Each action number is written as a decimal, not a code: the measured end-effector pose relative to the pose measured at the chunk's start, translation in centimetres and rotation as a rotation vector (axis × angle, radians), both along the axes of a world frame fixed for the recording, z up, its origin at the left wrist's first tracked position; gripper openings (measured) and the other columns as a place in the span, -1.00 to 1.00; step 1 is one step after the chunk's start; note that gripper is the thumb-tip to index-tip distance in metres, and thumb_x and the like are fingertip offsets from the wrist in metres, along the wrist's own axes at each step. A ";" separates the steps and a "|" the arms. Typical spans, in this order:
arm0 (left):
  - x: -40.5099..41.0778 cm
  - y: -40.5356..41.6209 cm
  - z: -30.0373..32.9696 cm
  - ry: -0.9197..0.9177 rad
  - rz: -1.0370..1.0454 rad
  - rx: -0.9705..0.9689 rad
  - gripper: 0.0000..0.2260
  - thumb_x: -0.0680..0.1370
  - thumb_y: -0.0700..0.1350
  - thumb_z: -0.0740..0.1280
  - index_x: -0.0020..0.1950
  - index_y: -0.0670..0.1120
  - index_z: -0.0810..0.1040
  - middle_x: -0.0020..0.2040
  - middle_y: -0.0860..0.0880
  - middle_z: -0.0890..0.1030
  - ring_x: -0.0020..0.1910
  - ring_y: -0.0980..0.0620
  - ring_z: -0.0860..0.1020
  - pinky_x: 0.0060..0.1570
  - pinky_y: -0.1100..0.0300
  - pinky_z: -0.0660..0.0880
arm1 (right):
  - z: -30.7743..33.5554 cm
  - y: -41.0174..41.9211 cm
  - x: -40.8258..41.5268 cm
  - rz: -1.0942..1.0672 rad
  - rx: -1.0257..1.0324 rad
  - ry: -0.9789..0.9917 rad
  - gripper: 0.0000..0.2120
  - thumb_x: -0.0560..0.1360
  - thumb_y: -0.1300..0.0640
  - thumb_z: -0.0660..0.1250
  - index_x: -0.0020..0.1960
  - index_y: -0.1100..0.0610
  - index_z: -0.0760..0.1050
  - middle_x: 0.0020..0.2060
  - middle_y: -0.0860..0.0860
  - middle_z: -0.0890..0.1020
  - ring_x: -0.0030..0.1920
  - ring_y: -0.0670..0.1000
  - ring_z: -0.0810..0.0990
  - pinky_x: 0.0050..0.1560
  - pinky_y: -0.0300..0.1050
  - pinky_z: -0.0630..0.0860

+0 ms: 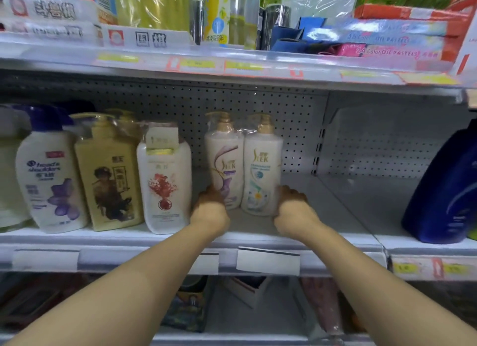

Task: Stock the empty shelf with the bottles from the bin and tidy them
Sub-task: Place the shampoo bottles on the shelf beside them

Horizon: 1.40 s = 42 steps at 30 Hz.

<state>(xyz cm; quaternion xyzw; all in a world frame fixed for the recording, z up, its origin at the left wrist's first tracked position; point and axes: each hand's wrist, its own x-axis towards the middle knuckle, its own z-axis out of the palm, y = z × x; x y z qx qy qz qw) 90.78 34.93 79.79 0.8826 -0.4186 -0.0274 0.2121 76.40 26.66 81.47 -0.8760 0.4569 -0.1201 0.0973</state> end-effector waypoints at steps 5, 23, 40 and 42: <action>-1.4 2.6 0.6 0.001 -0.014 0.031 -0.65 0.50 -0.17 0.38 0.26 -0.22 0.45 0.18 -0.17 0.53 0.14 -0.13 0.55 0.00 0.18 0.48 | 0.4 3.2 -1.9 0.017 -0.064 0.086 -0.50 0.49 0.20 0.31 0.36 0.21 0.21 0.30 0.20 0.35 0.31 0.22 0.31 0.17 0.03 0.38; -4.1 18.1 -4.8 -0.032 -0.245 0.087 -0.51 0.47 -0.06 0.41 0.34 -0.08 0.31 0.29 -0.10 0.41 0.27 -0.13 0.42 0.07 -0.01 0.46 | -5.8 18.4 -5.4 0.120 0.019 0.205 -0.32 0.46 0.10 0.36 0.48 0.14 0.13 0.42 0.11 0.26 0.41 0.19 0.15 0.35 0.03 0.26; -2.9 27.8 -28.2 0.306 -0.190 0.499 -0.48 0.46 -0.05 0.43 0.34 -0.11 0.31 0.28 -0.17 0.43 0.25 -0.19 0.45 0.14 -0.02 0.46 | -28.0 24.9 -5.3 0.147 0.402 0.419 -0.28 0.47 0.10 0.39 0.49 0.16 0.10 0.43 0.13 0.24 0.41 0.20 0.16 0.35 0.02 0.27; -3.3 28.4 -31.5 0.353 -0.166 0.540 -0.45 0.47 -0.06 0.42 0.39 -0.09 0.28 0.32 -0.16 0.41 0.28 -0.17 0.44 0.16 -0.03 0.45 | -31.3 24.9 -5.6 0.154 0.448 0.437 -0.31 0.48 0.10 0.39 0.49 0.15 0.11 0.43 0.15 0.23 0.42 0.19 0.15 0.35 0.03 0.27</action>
